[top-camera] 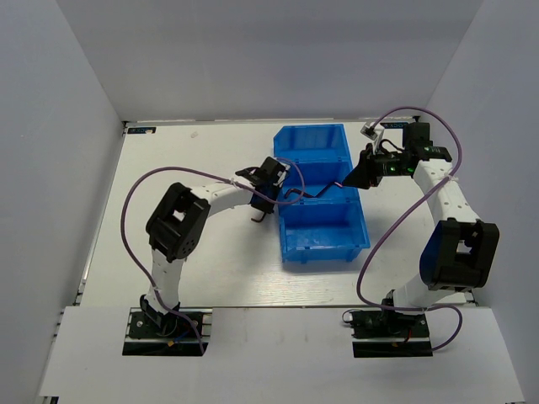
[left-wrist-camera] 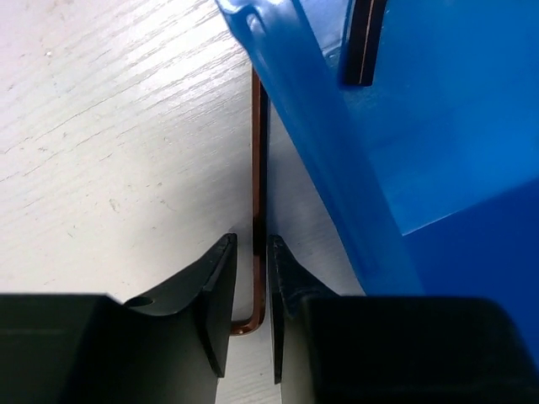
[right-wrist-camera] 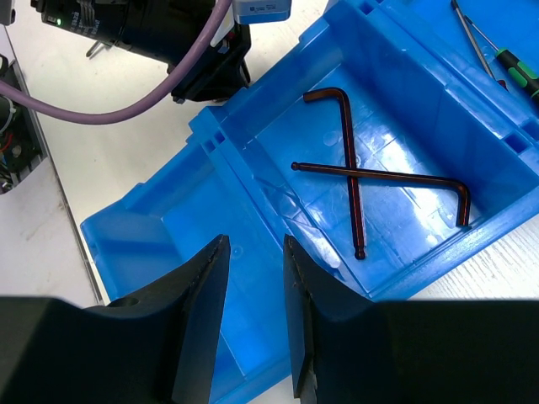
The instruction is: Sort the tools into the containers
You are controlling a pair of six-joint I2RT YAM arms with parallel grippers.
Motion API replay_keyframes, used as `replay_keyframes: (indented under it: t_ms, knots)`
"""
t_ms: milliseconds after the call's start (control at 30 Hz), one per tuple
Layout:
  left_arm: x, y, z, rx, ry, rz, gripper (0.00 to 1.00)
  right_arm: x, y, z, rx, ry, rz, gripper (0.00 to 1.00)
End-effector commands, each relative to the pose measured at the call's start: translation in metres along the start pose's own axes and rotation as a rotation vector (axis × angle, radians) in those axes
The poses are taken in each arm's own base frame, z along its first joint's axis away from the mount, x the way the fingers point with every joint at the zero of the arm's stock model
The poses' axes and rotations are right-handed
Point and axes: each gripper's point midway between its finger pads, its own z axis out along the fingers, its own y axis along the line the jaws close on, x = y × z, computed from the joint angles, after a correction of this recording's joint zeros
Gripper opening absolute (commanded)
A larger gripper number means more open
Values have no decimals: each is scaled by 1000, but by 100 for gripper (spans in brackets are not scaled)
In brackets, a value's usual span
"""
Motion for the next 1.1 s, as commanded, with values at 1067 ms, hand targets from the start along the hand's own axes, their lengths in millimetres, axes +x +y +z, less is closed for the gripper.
replay_keyframes:
  t_ms: [1067]
  knots:
    - [-80, 27, -118, 9, -310, -4, 0, -11, 6, -7, -15, -40, -12, 38]
